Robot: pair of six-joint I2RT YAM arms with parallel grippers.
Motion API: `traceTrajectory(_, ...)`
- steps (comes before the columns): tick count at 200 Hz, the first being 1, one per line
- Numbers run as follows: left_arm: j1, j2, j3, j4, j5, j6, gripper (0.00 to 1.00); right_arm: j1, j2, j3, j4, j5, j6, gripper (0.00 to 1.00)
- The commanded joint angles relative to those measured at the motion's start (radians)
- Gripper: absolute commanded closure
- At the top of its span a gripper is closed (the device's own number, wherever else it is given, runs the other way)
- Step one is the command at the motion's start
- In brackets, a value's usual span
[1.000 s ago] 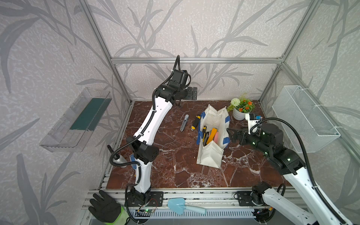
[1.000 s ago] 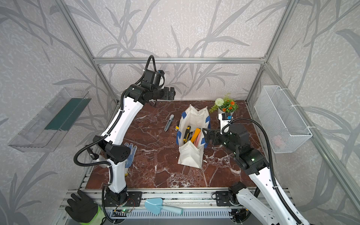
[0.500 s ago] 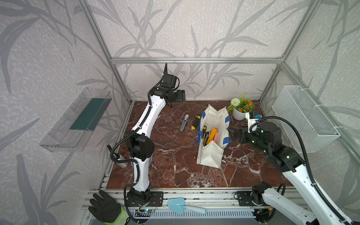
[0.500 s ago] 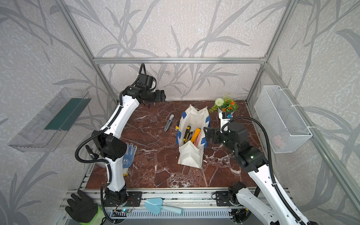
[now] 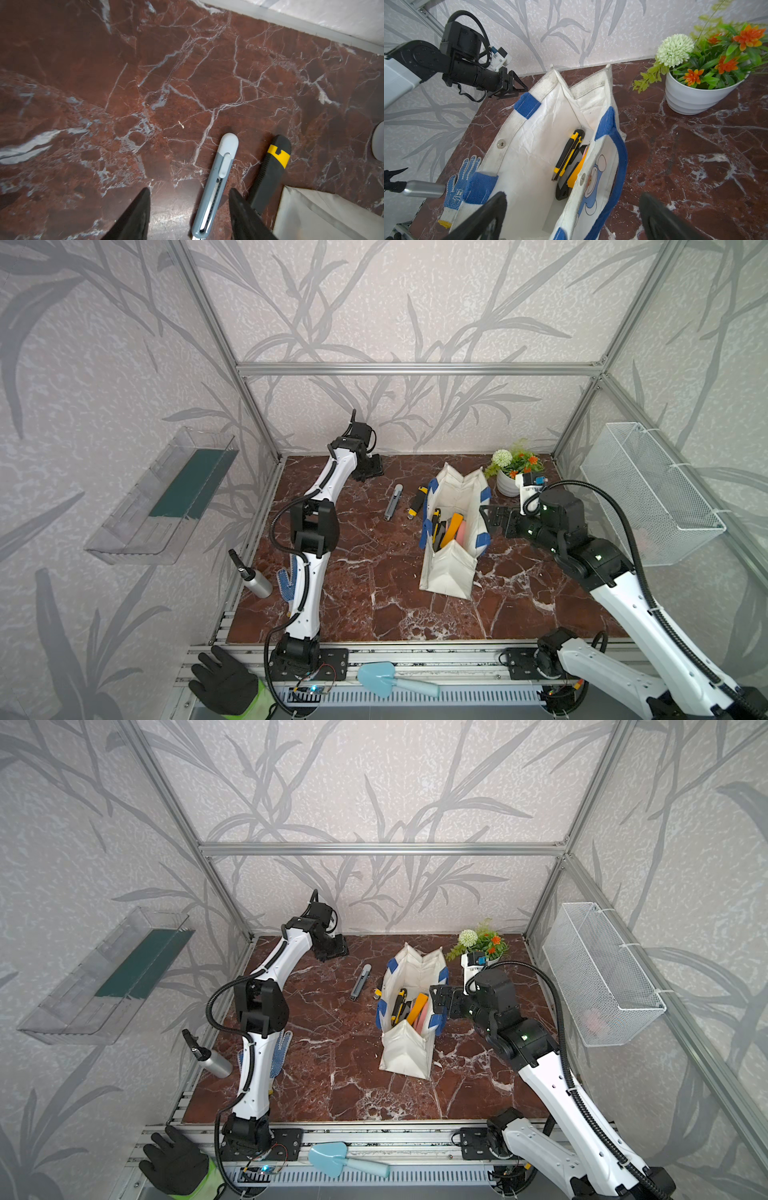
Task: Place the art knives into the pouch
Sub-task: Pick up the utility knife at the center of the board.
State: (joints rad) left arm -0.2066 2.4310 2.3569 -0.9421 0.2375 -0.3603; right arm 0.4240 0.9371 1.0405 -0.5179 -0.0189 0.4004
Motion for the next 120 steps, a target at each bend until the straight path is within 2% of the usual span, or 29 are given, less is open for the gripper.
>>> traceTrajectory(1, -0.008, 0.023, 0.05, -0.03, 0.063, -0.001, 0.42, -0.002, 0.008, 0.028, 0.024, 0.024, 0.023, 0.01)
traceTrajectory(120, -0.038, 0.21, 0.111, -0.042, 0.154, -0.012, 0.4, -0.003, 0.002, -0.002, 0.009, 0.057, 0.05, 0.01)
